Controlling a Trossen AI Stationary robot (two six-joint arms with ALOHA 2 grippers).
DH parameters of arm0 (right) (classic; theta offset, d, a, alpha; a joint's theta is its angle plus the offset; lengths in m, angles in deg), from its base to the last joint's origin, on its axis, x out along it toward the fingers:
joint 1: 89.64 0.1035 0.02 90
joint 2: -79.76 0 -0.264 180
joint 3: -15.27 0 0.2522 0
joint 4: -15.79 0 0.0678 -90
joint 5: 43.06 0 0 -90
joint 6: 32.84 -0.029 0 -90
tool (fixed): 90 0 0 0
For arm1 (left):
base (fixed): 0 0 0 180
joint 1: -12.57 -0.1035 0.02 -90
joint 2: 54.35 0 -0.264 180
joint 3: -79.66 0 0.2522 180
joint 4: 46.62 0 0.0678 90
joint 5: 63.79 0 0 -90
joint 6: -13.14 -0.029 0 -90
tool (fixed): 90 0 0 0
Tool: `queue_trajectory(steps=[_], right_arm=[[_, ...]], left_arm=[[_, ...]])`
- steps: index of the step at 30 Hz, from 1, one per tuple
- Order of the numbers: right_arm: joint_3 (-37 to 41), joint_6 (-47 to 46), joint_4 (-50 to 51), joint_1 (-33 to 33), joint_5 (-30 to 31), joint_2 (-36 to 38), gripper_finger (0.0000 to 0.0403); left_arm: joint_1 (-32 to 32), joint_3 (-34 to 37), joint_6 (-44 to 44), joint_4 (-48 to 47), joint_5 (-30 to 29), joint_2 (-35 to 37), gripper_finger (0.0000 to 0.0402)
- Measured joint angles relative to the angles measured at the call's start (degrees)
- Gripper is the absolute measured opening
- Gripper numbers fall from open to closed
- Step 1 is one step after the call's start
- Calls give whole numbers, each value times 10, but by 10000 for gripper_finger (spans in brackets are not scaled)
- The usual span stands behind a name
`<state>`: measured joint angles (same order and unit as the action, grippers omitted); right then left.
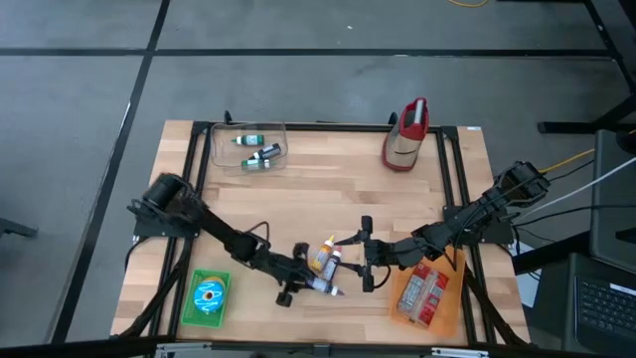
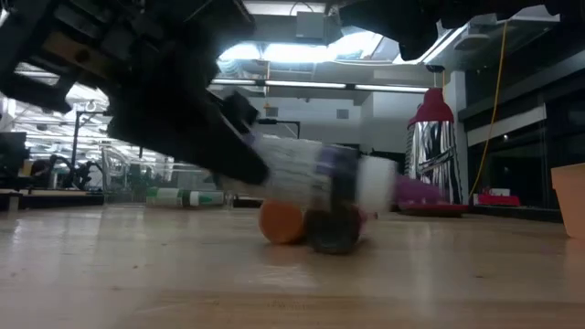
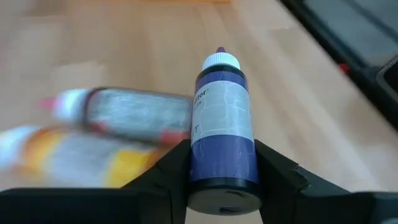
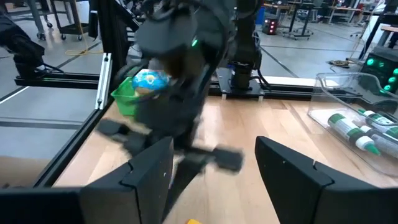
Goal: Pick & Place Food Item
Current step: Put the violet food coloring bottle into the white transparent bin
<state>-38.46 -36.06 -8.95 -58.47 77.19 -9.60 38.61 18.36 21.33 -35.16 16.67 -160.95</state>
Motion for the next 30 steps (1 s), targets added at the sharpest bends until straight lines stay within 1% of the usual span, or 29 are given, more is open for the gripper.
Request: queue_trajectory(steps=[5, 11, 16, 19, 22, 25, 30], right_arm=[[0, 0, 0, 0, -3, 0, 231], [0, -3, 0, 0, -3, 0, 231], [0, -4, 0, 0, -3, 0, 231], [0, -4, 0, 0, -3, 0, 231], [0, -4, 0, 0, -3, 0, 230], [0, -4, 0, 0, -3, 0, 231], [0, -4, 0, 0, 3, 0, 230]], left_arm=[[-8, 63, 8, -77, -78, 105, 132], [-24, 167, 16, -88, -136, 269, 132], [-55, 260, 20, -94, -184, 418, 133], [-76, 298, 20, -124, -202, 502, 133], [-108, 309, 16, -197, -223, 580, 132], [-148, 308, 9, -266, -230, 647, 132], [-230, 308, -24, -287, -225, 736, 132]])
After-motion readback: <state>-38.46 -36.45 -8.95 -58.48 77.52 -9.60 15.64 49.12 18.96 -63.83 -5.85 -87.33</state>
